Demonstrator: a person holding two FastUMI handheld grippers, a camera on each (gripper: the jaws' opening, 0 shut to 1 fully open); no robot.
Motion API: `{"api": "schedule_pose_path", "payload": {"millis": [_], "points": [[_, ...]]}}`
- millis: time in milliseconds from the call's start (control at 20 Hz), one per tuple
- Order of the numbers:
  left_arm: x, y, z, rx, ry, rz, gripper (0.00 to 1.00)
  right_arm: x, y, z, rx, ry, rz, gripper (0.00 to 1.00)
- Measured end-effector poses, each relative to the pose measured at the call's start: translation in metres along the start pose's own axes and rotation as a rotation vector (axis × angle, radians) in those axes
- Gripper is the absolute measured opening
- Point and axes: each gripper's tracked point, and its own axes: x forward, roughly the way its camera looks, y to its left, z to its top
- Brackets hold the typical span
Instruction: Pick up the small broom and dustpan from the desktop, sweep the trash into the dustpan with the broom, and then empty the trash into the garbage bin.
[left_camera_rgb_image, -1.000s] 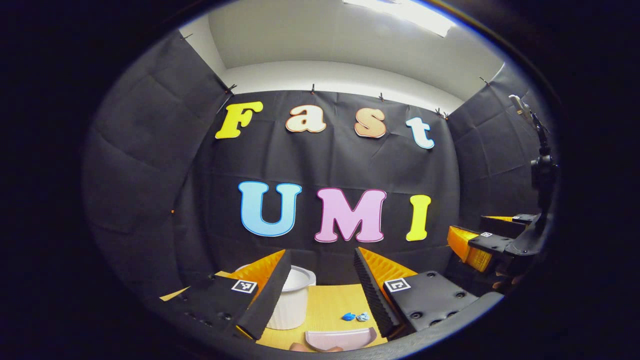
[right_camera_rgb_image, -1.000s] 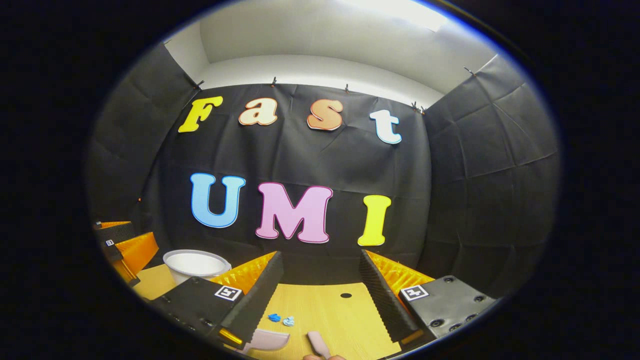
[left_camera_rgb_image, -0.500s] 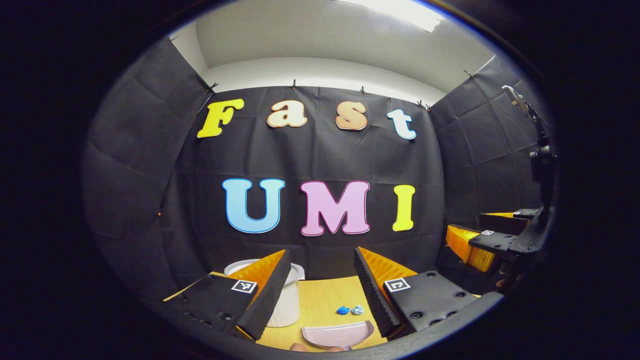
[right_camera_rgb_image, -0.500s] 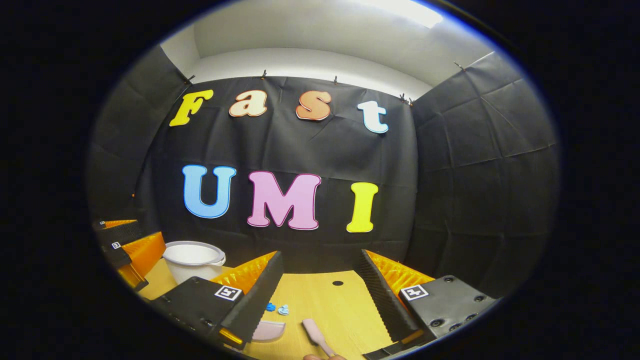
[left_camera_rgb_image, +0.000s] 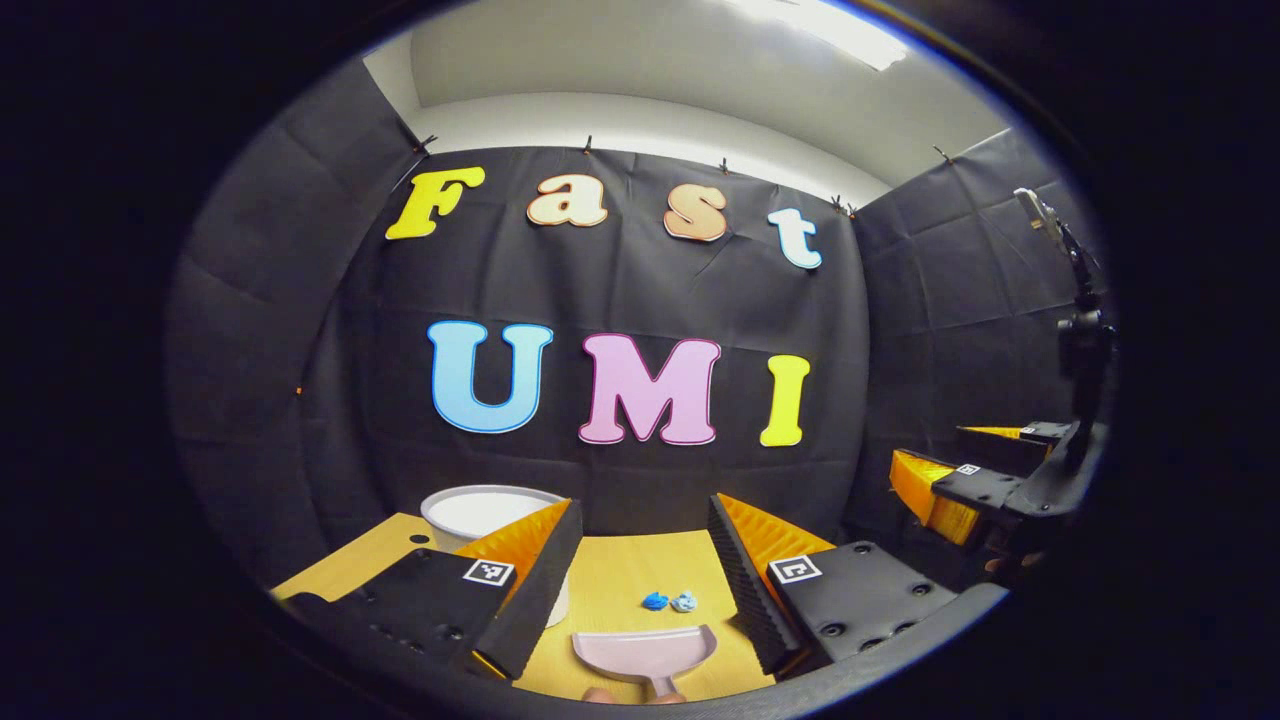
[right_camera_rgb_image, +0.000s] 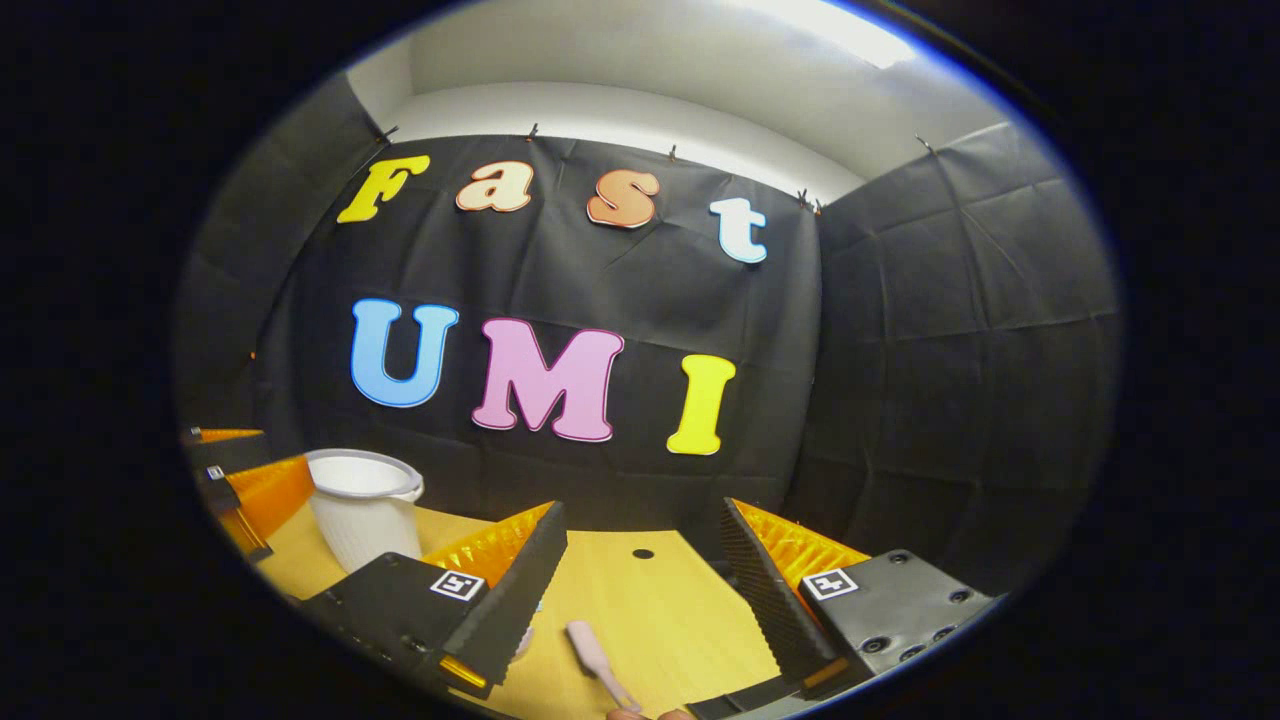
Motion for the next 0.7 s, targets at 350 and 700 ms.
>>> {"api": "schedule_pose_path", "payload": {"millis": [350, 700], "points": [[-0.01, 0.004, 0.0, 0.041, 0.001, 0.016, 0.75, -0.008, 0.021, 0.008, 0.002, -0.036, 0.054, 0.97], [-0.019, 0.002, 0.0, 0.014, 0.008, -0.005, 0.75, -0.011, 0.025, 0.003, -0.021, -0.008, 0.073, 0.97]]}}
